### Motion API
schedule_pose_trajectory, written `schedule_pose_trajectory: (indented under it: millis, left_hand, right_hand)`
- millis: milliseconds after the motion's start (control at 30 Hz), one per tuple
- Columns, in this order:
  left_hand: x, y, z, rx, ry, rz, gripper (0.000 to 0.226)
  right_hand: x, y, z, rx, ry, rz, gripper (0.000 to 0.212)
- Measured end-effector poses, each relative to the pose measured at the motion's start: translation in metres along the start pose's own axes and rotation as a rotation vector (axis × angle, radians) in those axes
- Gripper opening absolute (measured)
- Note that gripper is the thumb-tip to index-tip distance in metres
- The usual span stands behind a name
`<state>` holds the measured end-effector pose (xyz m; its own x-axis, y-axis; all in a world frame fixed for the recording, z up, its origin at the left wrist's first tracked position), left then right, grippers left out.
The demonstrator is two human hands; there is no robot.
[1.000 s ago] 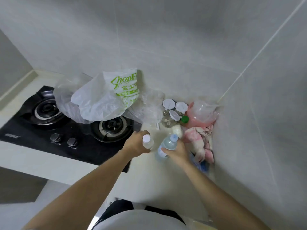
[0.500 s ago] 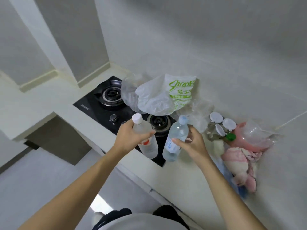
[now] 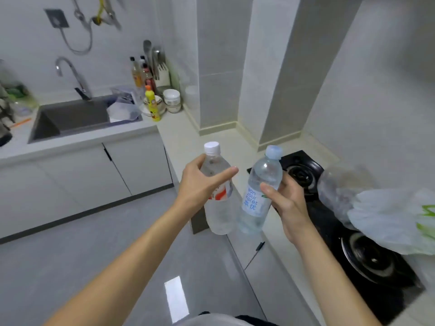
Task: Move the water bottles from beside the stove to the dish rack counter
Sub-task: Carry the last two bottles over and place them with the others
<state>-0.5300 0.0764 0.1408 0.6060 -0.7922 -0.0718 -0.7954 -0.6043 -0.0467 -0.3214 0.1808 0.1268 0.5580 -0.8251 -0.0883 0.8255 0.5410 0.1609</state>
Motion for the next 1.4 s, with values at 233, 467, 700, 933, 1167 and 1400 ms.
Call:
schedule_pose_trajectory:
  millis: [233, 467, 700, 933, 1167, 1400]
  left_hand:
    - [-0.051, 0.165, -0.003, -0.069, 0.075, -0.184, 0.058]
    - [-0.089, 0.312, -0.003, -0.132, 0.117, -0.412, 0.042]
    - [-0.079, 0.447, -0.022, -0.036, 0.078, -0.715, 0.040]
    - [-0.041, 0.588, -0.031, -0.053, 0.025, -0.974, 0.034]
    - [-0.032, 0.766, -0.037, -0.108, 0.015, -1.032, 0.028]
    - [-0.050, 0.940, -0.068, -0.203, 0.035, -1.010, 0.058]
  right_hand:
    - [-0.100, -0.175, 0.027, -0.017, 0.036, 0.301, 0.037]
    - [-0.196, -0.353, 0.027, -0.049, 0.084, 0.605, 0.039]
    - [-0.251, -0.528, 0.062, -0.095, 0.122, 0.954, 0.040]
    - [-0.253, -0.703, 0.093, -0.093, 0.203, 1.196, 0.041]
    - [-0.247, -0.889, 0.126, -0.066, 0.249, 1.292, 0.040]
    - [-0.261, -1.054, 0.171, -0.071, 0.272, 1.238, 0.037]
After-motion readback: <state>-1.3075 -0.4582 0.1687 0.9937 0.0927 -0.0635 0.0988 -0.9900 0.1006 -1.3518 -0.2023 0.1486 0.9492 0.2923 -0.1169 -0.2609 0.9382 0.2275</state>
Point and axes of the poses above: each hand's wrist, its own x-axis away from the middle knuckle, its own y-axis out of the back of the hand, z = x × y, the point moved 5 cm from there along -x, towards the middle knuckle, and after that the axes turned 11 degrees about x, right-handed, at the moved point
